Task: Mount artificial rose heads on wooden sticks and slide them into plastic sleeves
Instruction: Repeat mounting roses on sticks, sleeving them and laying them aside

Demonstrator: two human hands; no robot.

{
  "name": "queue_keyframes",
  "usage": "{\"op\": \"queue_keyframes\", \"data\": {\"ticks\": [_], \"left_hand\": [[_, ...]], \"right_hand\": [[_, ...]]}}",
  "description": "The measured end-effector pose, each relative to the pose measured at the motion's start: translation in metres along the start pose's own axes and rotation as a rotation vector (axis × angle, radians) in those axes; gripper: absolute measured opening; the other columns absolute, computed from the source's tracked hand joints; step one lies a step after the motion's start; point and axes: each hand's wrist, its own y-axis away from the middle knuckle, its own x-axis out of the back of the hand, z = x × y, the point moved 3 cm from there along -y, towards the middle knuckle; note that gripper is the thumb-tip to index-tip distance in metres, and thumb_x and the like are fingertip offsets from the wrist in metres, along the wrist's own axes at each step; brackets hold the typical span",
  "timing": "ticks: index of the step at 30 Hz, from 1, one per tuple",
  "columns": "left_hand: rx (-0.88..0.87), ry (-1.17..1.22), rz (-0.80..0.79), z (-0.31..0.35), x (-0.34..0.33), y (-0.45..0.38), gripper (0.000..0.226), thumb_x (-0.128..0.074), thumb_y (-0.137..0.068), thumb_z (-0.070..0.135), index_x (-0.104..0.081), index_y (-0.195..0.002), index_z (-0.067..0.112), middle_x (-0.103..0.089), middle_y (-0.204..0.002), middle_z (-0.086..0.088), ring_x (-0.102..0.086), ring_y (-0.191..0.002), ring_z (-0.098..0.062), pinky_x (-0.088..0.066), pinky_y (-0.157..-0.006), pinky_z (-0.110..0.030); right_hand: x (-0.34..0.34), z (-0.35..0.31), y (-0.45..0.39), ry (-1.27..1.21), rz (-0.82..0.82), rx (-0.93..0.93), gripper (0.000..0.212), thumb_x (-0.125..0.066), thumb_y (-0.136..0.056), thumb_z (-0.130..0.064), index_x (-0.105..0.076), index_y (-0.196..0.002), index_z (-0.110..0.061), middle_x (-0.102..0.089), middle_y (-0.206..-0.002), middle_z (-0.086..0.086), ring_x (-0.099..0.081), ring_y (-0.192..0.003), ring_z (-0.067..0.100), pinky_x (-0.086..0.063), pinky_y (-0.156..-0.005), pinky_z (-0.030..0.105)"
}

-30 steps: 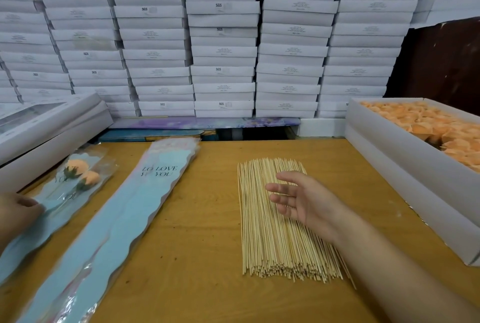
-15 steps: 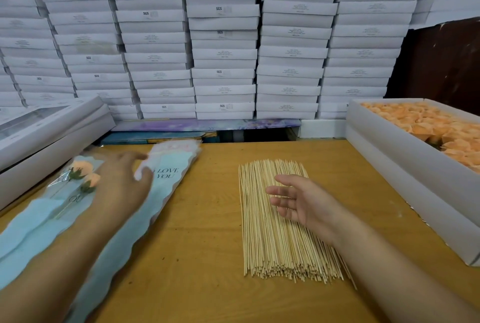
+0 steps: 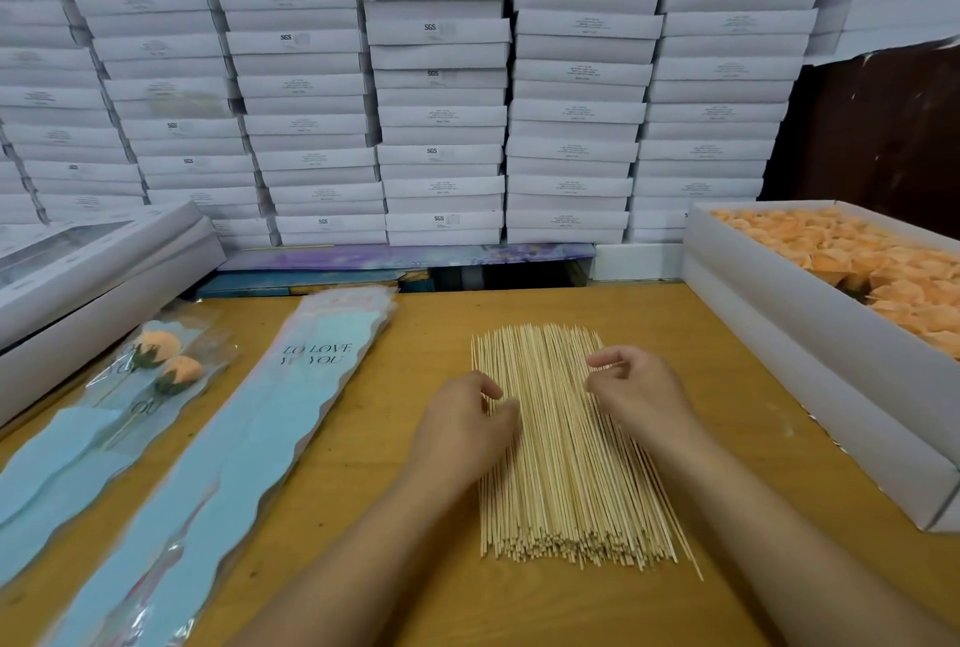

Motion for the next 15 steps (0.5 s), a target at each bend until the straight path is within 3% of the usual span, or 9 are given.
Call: {"op": "queue_keyframes", "data": {"ticks": [5, 9, 11, 15], "left_hand": [[-0.081, -0.036, 0.041, -0.003, -0.009, 0.006, 0.027, -0.052, -0.098, 0.047, -0.059, -0.115, 0.028, -0.055, -0.108, 0.008, -0.057, -0.084, -0.007, -0.053, -0.074, -0.031], [-0.148, -0.058, 0.069, -0.011, -0.015, 0.012, 0.027, -0.043, -0.103, 0.041, -0.06, -0.117, 0.027, -0.053, -0.112, 0.008, -0.054, -0.095, -0.007, -0.05, -0.082, -0.029], [-0.137, -0.03, 0.087, -0.013, -0.015, 0.01, 0.027, -0.041, -0.105, 0.037, -0.061, -0.118, 0.025, -0.053, -0.111, 0.009, -0.053, -0.095, -0.006, -0.048, -0.082, -0.028], [-0.111, 0.019, 0.106, -0.016, -0.016, 0.005, 0.028, -0.038, -0.106, 0.031, -0.061, -0.12, 0.024, -0.053, -0.109, 0.009, -0.049, -0.09, 0.001, -0.039, -0.076, -0.023]], "right_hand": [[0.024, 0.014, -0.017, 0.124, 0.115, 0.004, 0.013, -0.06, -0.089, -0.015, -0.069, -0.093, -0.023, -0.067, -0.087, -0.005, -0.065, -0.085, 0.019, -0.05, -0.074, 0.031], [0.032, 0.024, -0.026, 0.26, 0.087, 0.012, 0.019, -0.057, -0.092, -0.015, -0.063, -0.081, -0.029, -0.069, -0.09, -0.005, -0.064, -0.086, 0.019, -0.051, -0.079, 0.033], [0.035, 0.026, -0.029, 0.347, 0.093, 0.022, 0.014, -0.057, -0.095, -0.015, -0.067, -0.095, -0.024, -0.071, -0.103, 0.001, -0.063, -0.095, 0.021, -0.05, -0.084, 0.032], [0.065, 0.01, -0.039, 0.541, 0.251, 0.134, 0.031, -0.053, -0.097, -0.014, -0.065, -0.125, -0.012, -0.067, -0.122, 0.01, -0.061, -0.11, 0.029, -0.048, -0.088, 0.037]]}}
